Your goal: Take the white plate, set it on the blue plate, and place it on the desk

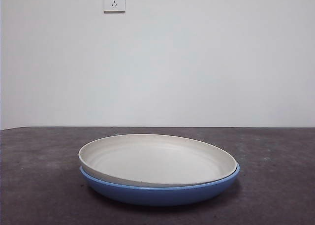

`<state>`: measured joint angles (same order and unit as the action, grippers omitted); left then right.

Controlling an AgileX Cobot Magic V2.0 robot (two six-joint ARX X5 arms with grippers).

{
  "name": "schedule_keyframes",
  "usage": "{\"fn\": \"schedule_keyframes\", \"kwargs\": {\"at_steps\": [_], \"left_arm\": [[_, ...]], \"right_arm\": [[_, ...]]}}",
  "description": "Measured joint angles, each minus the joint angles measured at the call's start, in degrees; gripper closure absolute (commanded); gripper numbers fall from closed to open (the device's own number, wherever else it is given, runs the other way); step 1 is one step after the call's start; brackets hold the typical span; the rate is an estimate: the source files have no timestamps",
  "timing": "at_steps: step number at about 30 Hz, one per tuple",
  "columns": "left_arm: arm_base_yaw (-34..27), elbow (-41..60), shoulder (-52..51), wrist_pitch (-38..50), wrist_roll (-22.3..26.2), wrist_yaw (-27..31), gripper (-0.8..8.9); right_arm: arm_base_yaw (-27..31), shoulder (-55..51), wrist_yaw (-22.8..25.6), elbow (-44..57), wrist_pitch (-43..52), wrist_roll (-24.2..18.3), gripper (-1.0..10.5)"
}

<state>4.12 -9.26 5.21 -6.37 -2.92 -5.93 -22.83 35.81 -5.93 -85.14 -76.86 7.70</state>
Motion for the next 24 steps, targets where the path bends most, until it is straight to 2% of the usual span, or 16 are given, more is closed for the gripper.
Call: {"fn": "schedule_keyframes", "kwargs": {"at_steps": [7, 15, 24], "left_arm": [[-0.9, 7.0, -4.9, 0.5, -2.5, 4.3, 7.85], [-2.2, 7.4, -5.0, -3.8, -2.3, 4.5, 7.85], [-2.6, 7.4, -5.0, -4.0, -1.6, 4.5, 7.85]], "right_arm": [[0.0, 0.0, 0.0, 0.0, 0.0, 0.0, 9.2], [0.0, 0.0, 0.0, 0.0, 0.0, 0.0, 9.2], [0.0, 0.0, 0.0, 0.0, 0.0, 0.0, 9.2]]}}
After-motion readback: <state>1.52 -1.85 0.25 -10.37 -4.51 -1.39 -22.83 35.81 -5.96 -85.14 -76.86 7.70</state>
